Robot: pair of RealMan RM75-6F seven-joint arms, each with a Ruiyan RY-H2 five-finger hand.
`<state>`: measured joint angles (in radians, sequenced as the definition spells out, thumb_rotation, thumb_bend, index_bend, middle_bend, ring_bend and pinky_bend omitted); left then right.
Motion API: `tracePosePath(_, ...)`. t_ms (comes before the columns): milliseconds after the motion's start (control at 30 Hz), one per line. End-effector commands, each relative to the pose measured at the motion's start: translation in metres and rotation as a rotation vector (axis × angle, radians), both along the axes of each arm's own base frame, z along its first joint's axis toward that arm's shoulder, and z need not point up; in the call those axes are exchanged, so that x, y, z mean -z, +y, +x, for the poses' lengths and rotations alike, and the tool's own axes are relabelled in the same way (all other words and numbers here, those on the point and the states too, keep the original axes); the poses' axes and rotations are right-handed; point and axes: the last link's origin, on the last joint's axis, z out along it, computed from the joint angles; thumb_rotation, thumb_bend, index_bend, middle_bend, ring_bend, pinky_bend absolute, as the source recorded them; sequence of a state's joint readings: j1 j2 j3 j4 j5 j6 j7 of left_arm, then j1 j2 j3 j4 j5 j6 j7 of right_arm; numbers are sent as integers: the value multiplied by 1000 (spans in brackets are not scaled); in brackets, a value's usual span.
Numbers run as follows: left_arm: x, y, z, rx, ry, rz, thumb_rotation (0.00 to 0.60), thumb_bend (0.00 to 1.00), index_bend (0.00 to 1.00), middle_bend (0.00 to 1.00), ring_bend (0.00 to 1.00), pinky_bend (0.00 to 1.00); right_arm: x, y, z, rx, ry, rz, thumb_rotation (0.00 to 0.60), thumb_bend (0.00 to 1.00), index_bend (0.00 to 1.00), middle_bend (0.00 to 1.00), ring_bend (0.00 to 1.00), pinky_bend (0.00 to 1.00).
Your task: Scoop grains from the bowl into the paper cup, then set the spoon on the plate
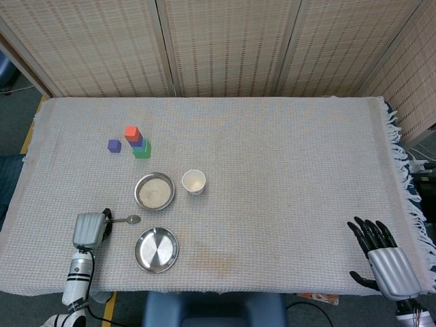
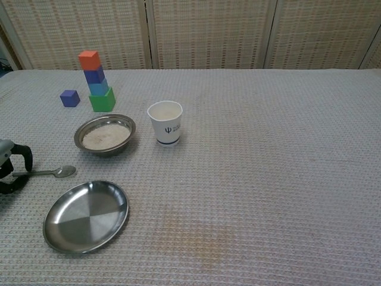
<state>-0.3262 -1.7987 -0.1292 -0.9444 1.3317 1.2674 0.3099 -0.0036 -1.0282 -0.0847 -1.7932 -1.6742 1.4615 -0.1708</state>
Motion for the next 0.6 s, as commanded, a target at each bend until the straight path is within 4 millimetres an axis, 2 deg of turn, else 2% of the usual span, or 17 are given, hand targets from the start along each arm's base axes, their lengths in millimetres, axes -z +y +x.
tracePosePath(33, 1, 0, -1, -2, 7, -4, 600, 405, 501, 1000, 1000, 1000, 0, 0, 0, 0, 0, -1, 600, 36, 0, 0, 0, 0)
tracePosePath(600, 1, -1, -1, -2, 17, -15, 600, 405, 483, 1000, 1000, 1000, 1, 0, 0, 5, 0, 9, 600, 36, 0, 0, 0, 0)
